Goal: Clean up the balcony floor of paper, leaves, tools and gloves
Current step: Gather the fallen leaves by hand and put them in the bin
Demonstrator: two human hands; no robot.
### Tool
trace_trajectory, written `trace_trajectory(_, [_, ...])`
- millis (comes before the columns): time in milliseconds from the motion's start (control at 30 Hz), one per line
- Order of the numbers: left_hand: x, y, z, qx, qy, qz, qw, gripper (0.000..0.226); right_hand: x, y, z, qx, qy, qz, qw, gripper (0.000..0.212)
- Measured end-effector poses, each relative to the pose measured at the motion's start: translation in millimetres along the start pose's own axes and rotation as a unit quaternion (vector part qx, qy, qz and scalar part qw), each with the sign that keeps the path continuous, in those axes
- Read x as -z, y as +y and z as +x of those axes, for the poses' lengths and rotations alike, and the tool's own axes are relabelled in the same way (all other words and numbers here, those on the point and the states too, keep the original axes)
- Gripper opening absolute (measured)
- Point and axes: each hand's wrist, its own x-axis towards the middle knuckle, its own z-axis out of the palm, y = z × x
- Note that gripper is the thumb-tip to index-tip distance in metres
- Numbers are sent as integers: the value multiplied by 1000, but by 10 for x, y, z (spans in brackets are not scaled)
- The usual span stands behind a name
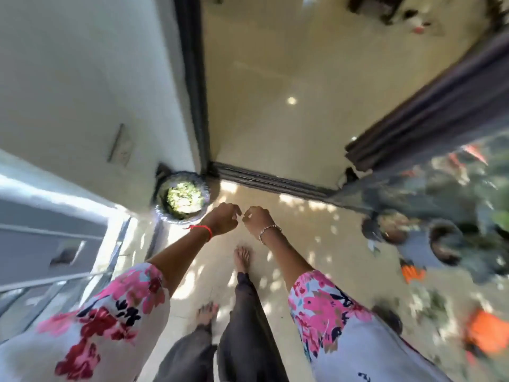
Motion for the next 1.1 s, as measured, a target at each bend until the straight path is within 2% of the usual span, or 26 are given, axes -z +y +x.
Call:
trace_trajectory(167, [-555,967,-310,-163,-81,143,973,39,217,943,-1057,-77,95,86,989,33])
trace_trajectory(300, [-1156,1750,-528,-289,-171,229,914,40,212,1748,-1802,-164,181,148,958,36])
trace_trajectory(467, [-1914,2486,-712,-424,-267,260,826,37,-11,2599,-2565,-256,249,215,909,36])
trace_trajectory(533, [-2214,2742,-784,-441,-308,272,798,41,-148,2922,-2803,-291,261,237,890,35])
trace_trajectory(633, [-2603,3048,-807,-443,-352,314,762,74,-262,3336,-3052,-339,269,275,859,34])
trace_trajectory(667, [-2748,3149,-806,-443,-362,330,751,76,-273,3474,-3114,-348,266,282,854,33])
trace_trajectory(767, [-3152,3383,-736,-448,-362,392,718,40,-261,3846,-3244,-377,264,301,835,33])
trace_trajectory(900, [-3630,3757,-660,-473,-366,436,673,39,-161,4331,-3321,-417,255,315,814,34])
trace_trajectory(1000, [-3814,4056,-555,-471,-379,436,667,38,-13,4612,-3315,-440,270,347,783,34])
trace_trajectory(1100, [-3972,4370,-356,-499,-393,447,630,36,173,4886,-3254,-455,279,374,759,31])
